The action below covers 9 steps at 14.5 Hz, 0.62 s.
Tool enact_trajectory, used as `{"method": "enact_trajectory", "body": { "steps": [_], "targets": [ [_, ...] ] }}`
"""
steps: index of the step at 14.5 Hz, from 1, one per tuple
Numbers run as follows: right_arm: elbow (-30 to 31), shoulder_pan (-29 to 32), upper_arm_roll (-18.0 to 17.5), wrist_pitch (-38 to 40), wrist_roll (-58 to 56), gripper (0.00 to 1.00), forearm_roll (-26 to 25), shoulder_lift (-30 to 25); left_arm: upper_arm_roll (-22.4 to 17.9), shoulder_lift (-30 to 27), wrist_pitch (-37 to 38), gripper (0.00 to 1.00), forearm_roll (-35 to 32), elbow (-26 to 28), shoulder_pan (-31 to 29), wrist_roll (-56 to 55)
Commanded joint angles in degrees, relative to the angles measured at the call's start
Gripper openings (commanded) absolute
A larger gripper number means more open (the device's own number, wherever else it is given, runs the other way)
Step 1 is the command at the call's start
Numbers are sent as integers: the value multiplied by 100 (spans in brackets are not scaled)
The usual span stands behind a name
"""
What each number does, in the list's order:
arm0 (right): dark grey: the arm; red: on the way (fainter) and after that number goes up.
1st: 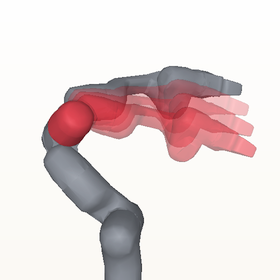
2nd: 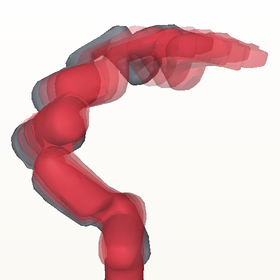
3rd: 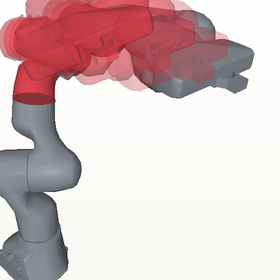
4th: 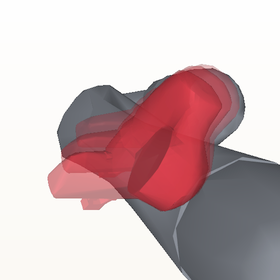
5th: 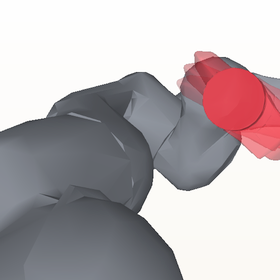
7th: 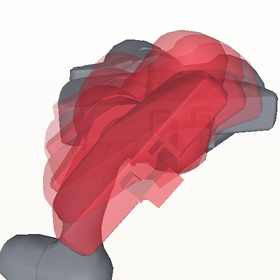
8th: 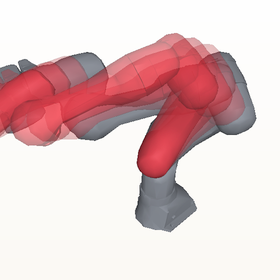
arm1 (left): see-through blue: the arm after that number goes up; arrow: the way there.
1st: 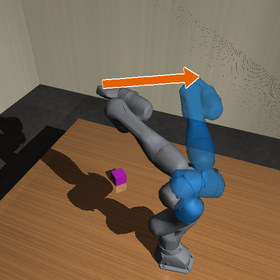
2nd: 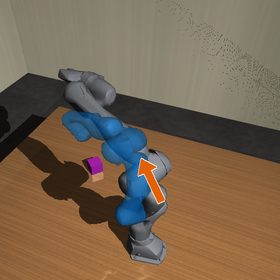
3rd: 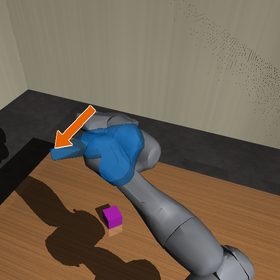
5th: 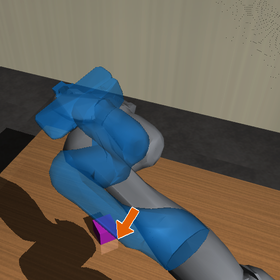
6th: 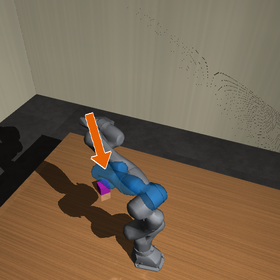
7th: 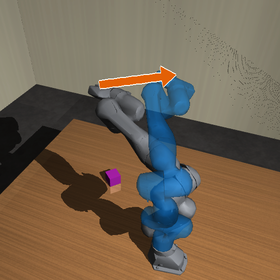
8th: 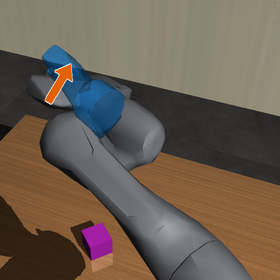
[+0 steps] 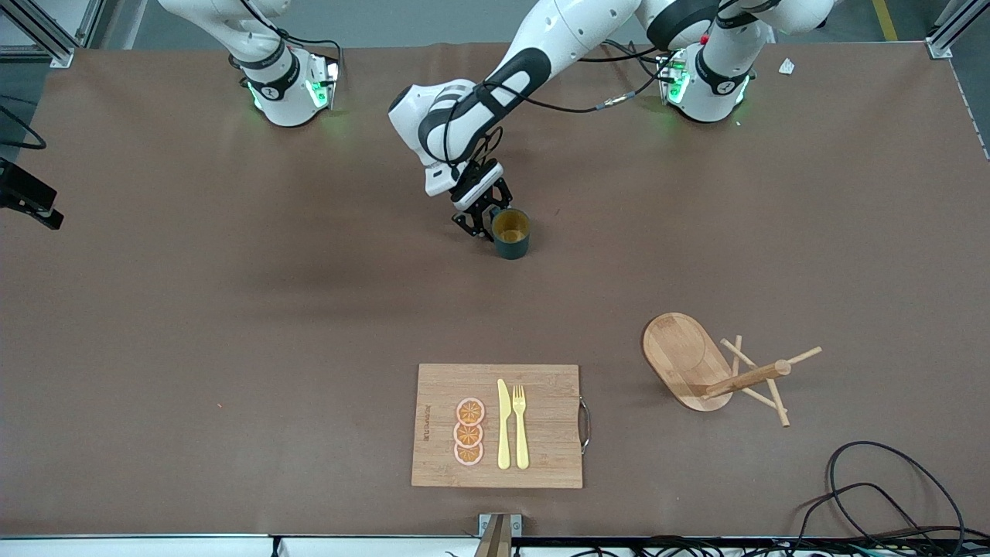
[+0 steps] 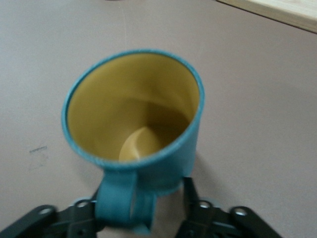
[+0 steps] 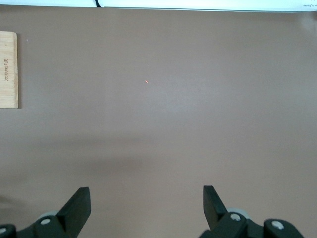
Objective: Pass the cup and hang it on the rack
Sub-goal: 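Lower the left gripper and grasp the teal mug's handle, then lift the mug with the left gripper and carry it to the rack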
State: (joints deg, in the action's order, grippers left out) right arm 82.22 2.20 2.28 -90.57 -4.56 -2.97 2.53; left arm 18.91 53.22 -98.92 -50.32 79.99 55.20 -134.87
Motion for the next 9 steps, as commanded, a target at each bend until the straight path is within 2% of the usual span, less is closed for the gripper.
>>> {"method": "enact_trajectory", "body": {
  "steps": [1,2,6,9],
  "targets": [
    [-13,184,-78,13,-71,100,25,-34,-63,84,-74,38,-214,-115,78,-48],
    [4,184,-78,22,-80,100,25,-34,-63,92,-83,28,-293,-115,78,-48],
    [75,219,-78,57,-89,100,25,-34,-54,84,-207,0,-294,-115,70,-30],
    [75,237,-78,57,-89,100,25,-34,86,-266,-294,0,-111,-141,-341,380]
  ]
}}
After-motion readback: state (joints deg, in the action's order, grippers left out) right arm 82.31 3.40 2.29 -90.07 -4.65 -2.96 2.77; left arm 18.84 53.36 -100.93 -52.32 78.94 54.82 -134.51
